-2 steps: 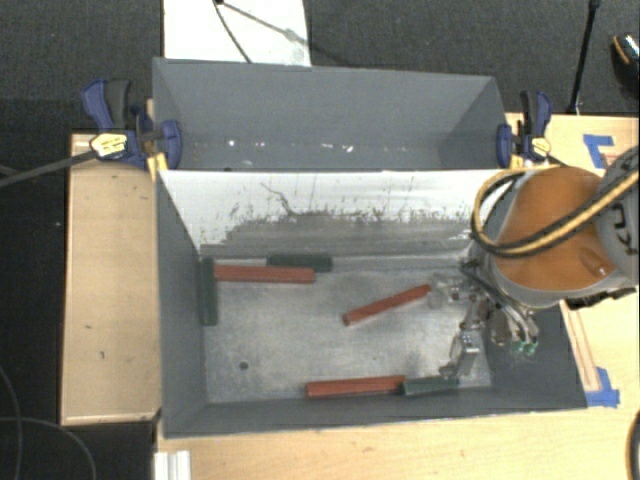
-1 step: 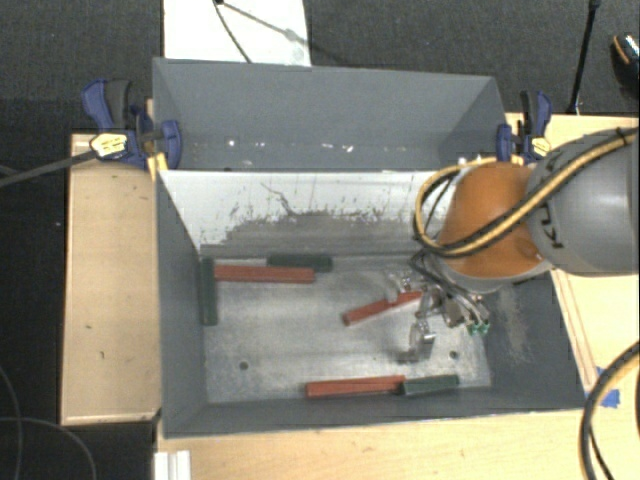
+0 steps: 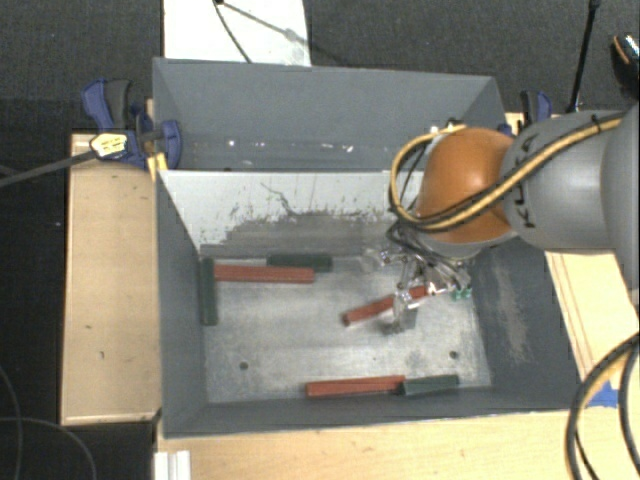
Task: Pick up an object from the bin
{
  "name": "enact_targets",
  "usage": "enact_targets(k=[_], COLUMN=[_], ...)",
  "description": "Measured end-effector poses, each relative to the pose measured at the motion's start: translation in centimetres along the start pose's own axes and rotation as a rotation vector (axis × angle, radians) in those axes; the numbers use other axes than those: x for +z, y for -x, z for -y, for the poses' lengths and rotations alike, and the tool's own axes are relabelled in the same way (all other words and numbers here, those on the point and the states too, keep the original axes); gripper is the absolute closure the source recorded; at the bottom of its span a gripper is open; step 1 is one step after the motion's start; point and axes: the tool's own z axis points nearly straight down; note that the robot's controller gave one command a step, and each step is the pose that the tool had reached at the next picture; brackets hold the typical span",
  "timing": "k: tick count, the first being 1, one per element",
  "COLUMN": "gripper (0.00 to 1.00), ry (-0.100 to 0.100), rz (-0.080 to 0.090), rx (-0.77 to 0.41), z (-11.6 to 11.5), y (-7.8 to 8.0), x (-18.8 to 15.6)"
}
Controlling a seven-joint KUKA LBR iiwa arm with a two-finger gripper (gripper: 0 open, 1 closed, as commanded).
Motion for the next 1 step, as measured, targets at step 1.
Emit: enact_targets(k=[1], gripper=[0.00], ry=[0.001], rz=[-0.001], rx=[-0.310], z=[-1.00], y=[0.01], x=[0.04])
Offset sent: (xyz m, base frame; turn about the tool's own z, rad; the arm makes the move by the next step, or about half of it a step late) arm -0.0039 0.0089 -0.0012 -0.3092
